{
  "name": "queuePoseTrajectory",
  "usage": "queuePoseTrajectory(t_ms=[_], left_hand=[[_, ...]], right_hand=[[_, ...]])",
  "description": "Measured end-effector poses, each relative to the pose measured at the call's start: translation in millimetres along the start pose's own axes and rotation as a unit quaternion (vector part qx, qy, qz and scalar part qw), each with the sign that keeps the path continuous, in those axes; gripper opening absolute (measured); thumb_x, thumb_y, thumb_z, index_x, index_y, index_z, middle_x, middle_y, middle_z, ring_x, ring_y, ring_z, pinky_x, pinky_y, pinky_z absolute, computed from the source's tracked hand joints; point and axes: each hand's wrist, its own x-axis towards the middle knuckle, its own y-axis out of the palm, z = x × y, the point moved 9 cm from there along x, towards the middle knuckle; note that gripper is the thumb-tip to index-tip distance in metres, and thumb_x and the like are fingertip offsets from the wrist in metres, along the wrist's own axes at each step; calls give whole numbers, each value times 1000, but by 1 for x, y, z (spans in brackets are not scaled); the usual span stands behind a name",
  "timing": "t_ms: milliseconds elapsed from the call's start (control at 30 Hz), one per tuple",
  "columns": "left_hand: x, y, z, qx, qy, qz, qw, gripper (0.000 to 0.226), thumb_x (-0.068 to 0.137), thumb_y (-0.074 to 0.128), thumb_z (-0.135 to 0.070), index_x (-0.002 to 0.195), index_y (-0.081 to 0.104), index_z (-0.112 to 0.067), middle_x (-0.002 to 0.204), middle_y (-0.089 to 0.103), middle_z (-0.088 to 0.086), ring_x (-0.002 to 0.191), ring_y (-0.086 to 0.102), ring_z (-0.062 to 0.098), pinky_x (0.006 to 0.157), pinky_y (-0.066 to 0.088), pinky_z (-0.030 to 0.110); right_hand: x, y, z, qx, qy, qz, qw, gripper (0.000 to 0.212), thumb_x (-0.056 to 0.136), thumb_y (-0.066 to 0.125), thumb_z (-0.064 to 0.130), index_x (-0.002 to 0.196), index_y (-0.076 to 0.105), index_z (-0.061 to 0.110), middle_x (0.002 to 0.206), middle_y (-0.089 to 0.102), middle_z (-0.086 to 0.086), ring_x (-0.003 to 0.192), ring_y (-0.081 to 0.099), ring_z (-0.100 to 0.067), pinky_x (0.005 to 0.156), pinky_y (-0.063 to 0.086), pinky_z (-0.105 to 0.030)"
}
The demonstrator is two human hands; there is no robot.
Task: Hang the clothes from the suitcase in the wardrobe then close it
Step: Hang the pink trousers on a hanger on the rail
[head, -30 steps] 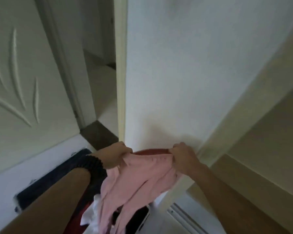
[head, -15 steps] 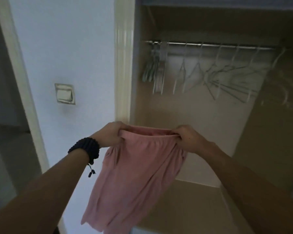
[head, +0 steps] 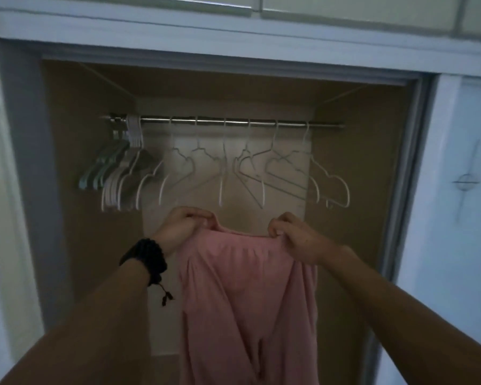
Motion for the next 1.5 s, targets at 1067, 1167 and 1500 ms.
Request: queuePoseTrajectory(t_ms=[1067,1167,1500], left_hand=[[103,182,19,-109,-60,151,981,19,91,61,-2,93,73,-17,98,75,1,88,69,13,79,53,22],[100,175,26,-122,-68,139,980,19,90,63,-3,104,71,-13,98,75,0,88,70,12,76,55,20],[90,171,21,-118,-69,142,980,29,92,62,-7,121,65,-9,116,71,7,105,67,20,81,54,22]], right_hand=[[17,-95,-224,69,308,-222,923,59,101,32,44,98,69,-2,106,66,-30,105,60,-44,92,45,-39],[33,-93,-212,25,289,-200,936,63,99,29,53,101,66,3,105,63,-32,103,59,-45,91,47,-42],[17,-143,-165,-53,215,-390,894,55,104,32,26,72,63,-7,68,65,-31,62,64,-46,57,51,-40]])
